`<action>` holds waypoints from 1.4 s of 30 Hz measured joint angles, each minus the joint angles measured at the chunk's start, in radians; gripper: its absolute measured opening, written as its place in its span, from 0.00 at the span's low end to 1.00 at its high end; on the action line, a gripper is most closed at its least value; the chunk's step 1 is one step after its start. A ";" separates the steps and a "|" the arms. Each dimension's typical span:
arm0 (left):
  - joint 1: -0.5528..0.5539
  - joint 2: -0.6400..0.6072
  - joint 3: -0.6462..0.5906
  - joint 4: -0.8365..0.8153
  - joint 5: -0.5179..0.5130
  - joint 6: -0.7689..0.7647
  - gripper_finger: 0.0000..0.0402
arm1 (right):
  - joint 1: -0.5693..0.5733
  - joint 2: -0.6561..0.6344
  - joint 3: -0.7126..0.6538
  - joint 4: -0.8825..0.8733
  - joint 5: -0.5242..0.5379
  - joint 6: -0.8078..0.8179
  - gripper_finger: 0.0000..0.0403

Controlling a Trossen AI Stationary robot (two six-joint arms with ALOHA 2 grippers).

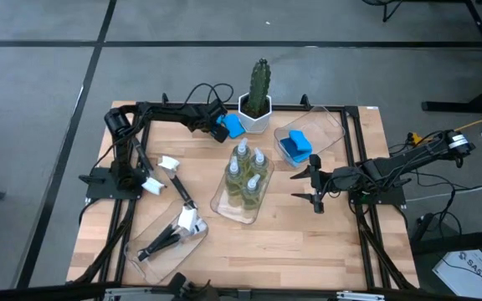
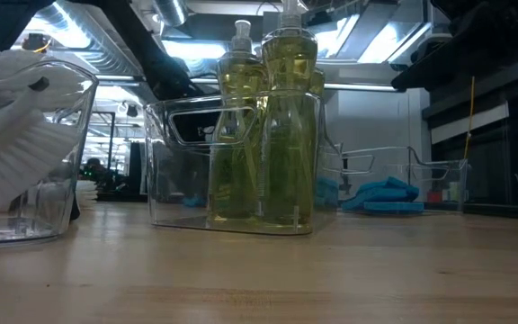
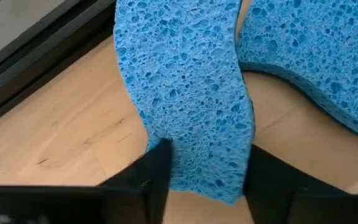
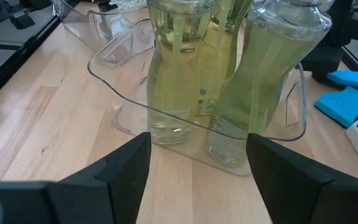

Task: Pick & Place Kitchen Sink Supplies
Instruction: Put the blue sponge into the top transparent bin

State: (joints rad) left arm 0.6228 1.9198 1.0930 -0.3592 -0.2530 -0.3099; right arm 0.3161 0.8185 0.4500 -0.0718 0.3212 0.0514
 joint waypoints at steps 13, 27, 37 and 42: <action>-0.021 -0.105 -0.009 -0.025 0.003 0.026 0.02 | 0.000 0.000 0.000 0.000 0.000 0.000 0.65; -0.135 -0.358 -0.006 -0.094 -0.164 -0.011 0.01 | 0.000 0.000 0.000 0.000 -0.001 0.001 0.65; -0.295 -0.553 -0.006 -0.165 -0.362 -0.047 0.01 | 0.000 0.000 0.000 0.011 -0.001 0.075 0.65; -0.399 -0.629 -0.005 -0.159 -0.499 -0.047 0.01 | 0.000 0.000 0.000 0.047 -0.001 0.066 0.65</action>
State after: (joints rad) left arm 0.2238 1.2908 1.0878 -0.5182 -0.7522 -0.3569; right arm 0.3161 0.8185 0.4500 -0.0246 0.3206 0.1177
